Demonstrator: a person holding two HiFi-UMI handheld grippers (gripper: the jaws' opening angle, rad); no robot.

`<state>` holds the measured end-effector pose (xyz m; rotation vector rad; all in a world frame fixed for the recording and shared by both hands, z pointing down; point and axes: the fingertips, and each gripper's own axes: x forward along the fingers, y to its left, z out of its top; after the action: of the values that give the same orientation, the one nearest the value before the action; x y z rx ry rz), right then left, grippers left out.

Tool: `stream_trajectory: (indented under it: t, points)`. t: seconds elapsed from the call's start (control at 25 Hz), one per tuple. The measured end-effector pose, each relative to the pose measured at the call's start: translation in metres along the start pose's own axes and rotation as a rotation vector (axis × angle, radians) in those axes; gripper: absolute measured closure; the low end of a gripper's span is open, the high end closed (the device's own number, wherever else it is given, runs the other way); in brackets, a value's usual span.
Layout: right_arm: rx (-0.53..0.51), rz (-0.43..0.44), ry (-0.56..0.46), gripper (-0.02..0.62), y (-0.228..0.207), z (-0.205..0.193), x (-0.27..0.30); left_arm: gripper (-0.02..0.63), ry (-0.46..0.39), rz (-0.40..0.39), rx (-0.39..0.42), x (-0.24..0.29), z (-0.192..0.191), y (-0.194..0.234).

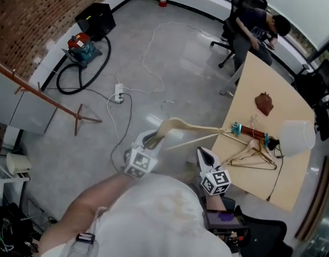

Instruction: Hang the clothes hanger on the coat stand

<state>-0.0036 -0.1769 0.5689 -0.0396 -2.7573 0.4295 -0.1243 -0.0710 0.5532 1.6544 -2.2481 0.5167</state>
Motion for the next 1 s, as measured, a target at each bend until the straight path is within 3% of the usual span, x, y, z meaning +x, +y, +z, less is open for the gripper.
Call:
stream_trajectory:
  t: [0.16,0.36,0.56,1.0]
  points:
    - [-0.032,0.097,0.034,0.583,0.038,0.006,0.055,0.497,-0.003,0.118,-0.073,-0.04,-0.025,0.054]
    - [-0.078,0.203,0.06,0.581,0.09,0.016,0.119,0.497,0.005,0.224,-0.103,-0.086,-0.062,0.11]
    - [-0.146,0.359,0.09,0.581,0.16,0.029,0.18,0.497,0.019,0.349,-0.212,-0.135,-0.097,0.163]
    - [-0.244,0.655,0.166,0.583,0.246,0.051,0.302,0.497,0.056,0.577,-0.304,-0.182,-0.129,0.251]
